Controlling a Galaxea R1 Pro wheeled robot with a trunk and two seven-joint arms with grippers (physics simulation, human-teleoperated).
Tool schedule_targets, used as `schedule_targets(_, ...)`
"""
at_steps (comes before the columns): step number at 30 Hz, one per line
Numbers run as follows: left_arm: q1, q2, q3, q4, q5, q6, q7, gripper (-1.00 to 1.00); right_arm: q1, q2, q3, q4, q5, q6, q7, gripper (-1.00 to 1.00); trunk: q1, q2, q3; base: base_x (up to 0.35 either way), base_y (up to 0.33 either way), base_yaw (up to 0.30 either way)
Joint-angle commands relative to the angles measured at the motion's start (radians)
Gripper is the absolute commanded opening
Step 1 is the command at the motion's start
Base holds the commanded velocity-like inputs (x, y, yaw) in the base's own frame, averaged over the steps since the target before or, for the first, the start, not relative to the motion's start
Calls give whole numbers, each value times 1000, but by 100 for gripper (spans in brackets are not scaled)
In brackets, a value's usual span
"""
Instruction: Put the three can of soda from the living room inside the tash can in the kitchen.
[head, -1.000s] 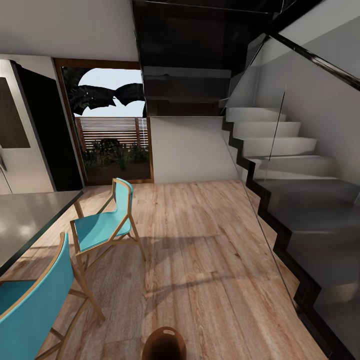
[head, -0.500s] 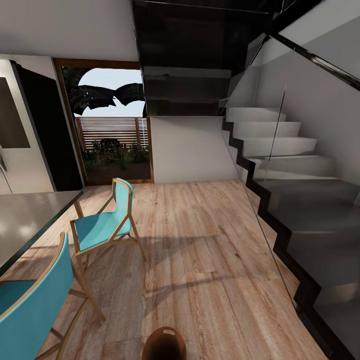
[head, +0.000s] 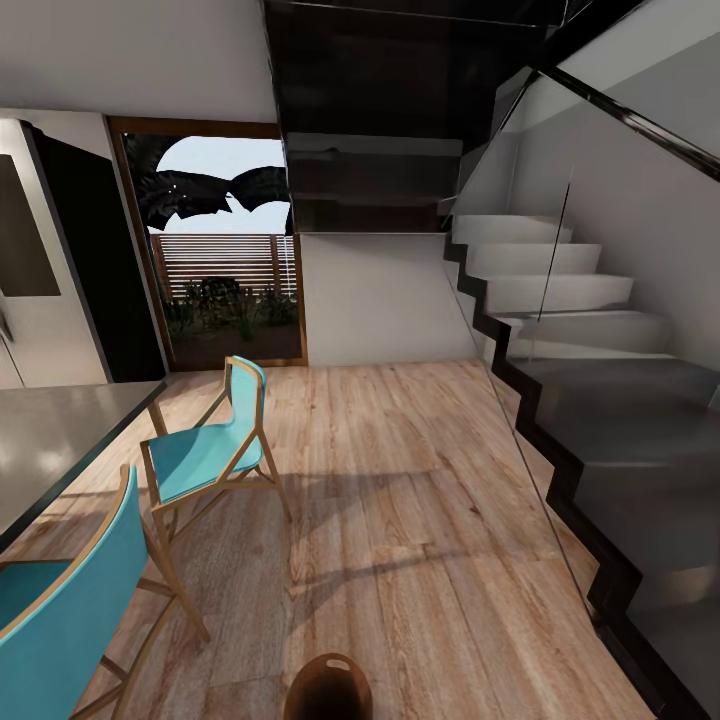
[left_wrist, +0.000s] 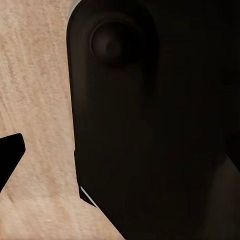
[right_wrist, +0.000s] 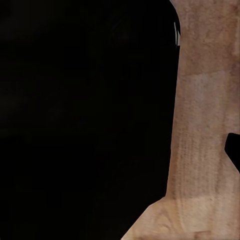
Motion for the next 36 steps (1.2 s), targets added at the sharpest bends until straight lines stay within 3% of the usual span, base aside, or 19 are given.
schedule_targets(1, 0, 0, 0, 0, 0, 0, 0, 100, 0, 0, 0, 0, 0, 0, 0, 100, 0, 0, 0, 0, 0, 0)
schedule_targets(15, 0, 0, 0, 0, 0, 0, 0, 100, 0, 0, -3, 0, -5, 2, -2, 100, 0, 0, 0, 0, 0, 0)
schedule_targets(23, 0, -3, 0, 0, 0, 0, 0, 100, 0, -18, -4, -14, -4, 0, -4, 100, 0, 0, 0, 0, 0, 0)
schedule_targets(36, 0, -3, 0, 0, 0, 0, -1, 100, 0, -12, -2, -3, 3, 0, -4, 100, 0, 0, 0, 0, 0, 0)
